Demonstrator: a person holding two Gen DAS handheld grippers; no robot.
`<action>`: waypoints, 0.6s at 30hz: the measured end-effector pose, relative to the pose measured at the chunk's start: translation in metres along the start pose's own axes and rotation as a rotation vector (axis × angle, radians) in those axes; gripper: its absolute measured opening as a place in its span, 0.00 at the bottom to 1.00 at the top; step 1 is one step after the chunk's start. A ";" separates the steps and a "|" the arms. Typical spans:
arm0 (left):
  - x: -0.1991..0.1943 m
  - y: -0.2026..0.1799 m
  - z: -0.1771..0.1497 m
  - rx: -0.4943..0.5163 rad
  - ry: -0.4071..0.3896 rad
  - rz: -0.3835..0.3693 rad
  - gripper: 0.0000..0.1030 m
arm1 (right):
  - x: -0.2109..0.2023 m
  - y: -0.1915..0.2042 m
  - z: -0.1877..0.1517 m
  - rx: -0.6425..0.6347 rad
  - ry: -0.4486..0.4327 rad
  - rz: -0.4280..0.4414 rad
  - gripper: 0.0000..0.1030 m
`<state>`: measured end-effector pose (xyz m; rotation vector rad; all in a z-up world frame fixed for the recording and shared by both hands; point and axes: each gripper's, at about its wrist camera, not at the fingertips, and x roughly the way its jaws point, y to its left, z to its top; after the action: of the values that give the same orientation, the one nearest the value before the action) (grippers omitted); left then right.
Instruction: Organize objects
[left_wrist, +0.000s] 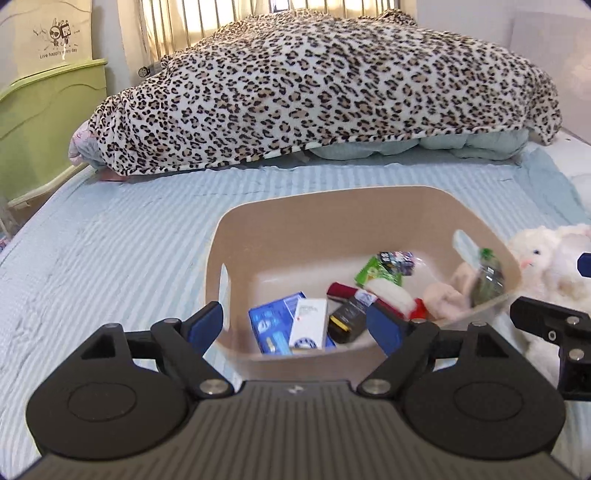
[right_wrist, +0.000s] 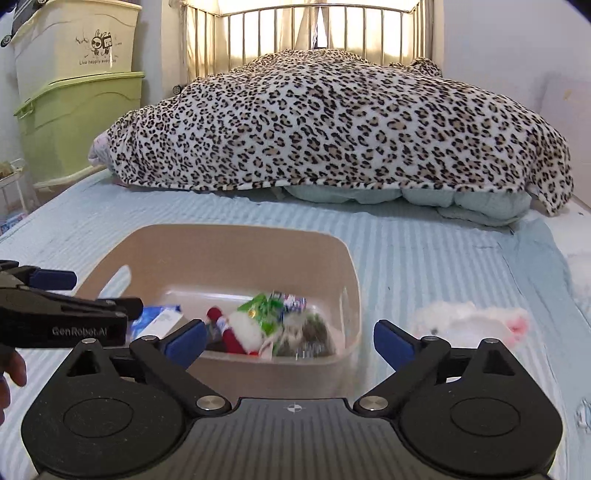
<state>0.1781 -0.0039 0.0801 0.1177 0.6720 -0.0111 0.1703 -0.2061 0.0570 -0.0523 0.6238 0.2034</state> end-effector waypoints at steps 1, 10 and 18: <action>-0.006 0.000 -0.003 -0.002 -0.001 -0.006 0.83 | -0.008 0.000 -0.004 -0.003 0.005 -0.007 0.96; -0.068 0.000 -0.037 -0.011 -0.024 -0.051 0.84 | -0.076 -0.003 -0.030 0.031 -0.015 -0.039 0.97; -0.110 0.001 -0.066 -0.011 -0.043 -0.067 0.85 | -0.122 0.014 -0.054 -0.011 -0.039 -0.058 0.97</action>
<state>0.0513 0.0011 0.0973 0.0839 0.6329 -0.0745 0.0396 -0.2197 0.0846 -0.0767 0.5818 0.1519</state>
